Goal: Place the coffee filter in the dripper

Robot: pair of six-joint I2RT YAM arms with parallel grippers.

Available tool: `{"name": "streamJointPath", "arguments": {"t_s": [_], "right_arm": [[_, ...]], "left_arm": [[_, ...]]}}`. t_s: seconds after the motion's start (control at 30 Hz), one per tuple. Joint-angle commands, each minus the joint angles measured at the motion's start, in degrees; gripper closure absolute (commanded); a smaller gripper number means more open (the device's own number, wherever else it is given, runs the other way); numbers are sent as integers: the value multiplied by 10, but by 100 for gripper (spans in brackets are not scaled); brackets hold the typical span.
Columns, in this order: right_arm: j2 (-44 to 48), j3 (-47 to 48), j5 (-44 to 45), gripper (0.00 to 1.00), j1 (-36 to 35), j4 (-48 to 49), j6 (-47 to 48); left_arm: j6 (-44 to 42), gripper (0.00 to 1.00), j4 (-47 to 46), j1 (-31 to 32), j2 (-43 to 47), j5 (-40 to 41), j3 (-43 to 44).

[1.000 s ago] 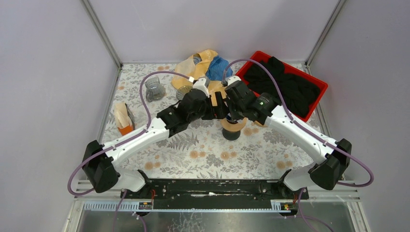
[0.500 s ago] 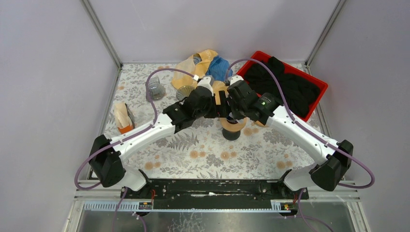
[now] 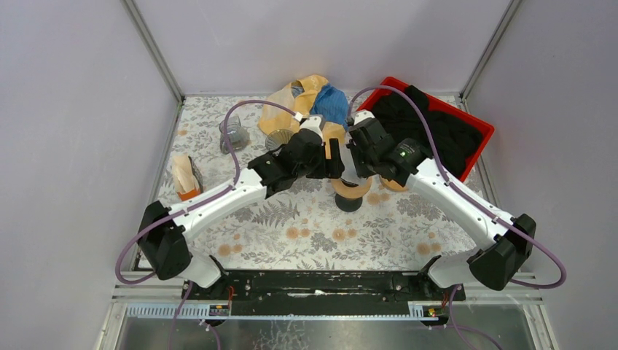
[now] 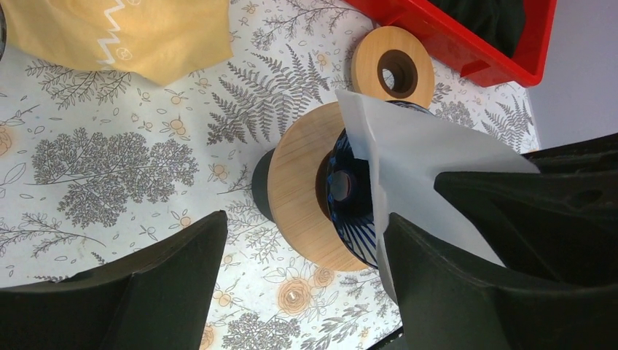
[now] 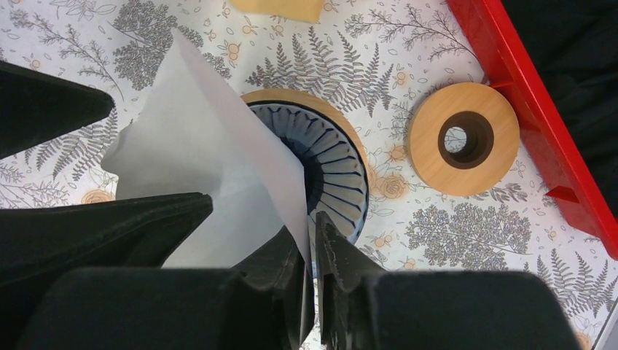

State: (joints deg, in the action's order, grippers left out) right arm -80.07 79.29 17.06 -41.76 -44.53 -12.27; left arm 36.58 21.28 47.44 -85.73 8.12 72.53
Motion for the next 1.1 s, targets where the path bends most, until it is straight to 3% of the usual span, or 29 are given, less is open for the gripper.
{"name": "streamJointPath", "arguments": {"t_s": [0.0,0.33,0.57,0.73,1.07], "right_arm": [[21,-2,15,81,15,10,5],[13,-9,4,71,37,16,3],[15,-9,2,50,49,19,2],[15,-17,-2,41,63,26,3],[10,-37,-58,32,96,46,3]], "left_arm": [[-20,15,15,-4,-8,6,24],[-37,18,49,-4,-33,-6,56],[-51,19,75,-4,-44,-5,77],[-56,20,90,-4,-52,-5,86],[-65,20,104,-4,-64,-9,99]]}}
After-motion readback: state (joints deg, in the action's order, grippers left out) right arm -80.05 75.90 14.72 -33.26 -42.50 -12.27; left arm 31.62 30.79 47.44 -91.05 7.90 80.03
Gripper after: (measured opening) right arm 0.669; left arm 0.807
